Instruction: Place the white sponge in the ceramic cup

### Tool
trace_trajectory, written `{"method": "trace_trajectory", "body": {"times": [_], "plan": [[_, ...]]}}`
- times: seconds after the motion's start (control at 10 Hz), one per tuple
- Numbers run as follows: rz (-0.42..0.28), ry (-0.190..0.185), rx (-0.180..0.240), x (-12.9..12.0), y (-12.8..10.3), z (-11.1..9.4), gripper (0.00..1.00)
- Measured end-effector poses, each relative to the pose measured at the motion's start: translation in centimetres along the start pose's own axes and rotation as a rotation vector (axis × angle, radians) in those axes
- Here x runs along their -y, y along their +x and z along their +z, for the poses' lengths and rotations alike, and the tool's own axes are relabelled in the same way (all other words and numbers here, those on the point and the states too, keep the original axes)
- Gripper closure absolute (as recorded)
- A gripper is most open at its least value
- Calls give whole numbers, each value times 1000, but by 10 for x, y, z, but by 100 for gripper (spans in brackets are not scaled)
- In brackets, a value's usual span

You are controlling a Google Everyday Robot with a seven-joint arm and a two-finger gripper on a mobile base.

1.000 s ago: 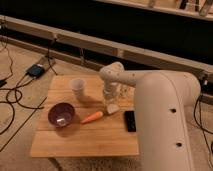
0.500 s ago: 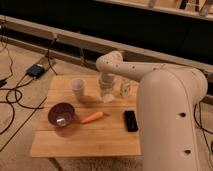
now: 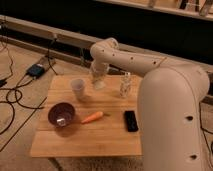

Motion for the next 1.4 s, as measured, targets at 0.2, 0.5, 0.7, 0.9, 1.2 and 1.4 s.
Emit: {"method": "trace_trajectory", "body": {"times": [0.2, 0.5, 0.7, 0.9, 1.2, 1.4], "plan": [[-27, -26, 54, -10, -17, -2, 100], [-50, -70, 113, -26, -35, 1, 100], [-59, -99, 144, -35, -46, 1, 100], [-72, -134, 177, -48, -55, -1, 100], [-89, -181, 194, -68, -57, 3, 100], [-97, -210, 200, -79, -57, 8, 100]]}}
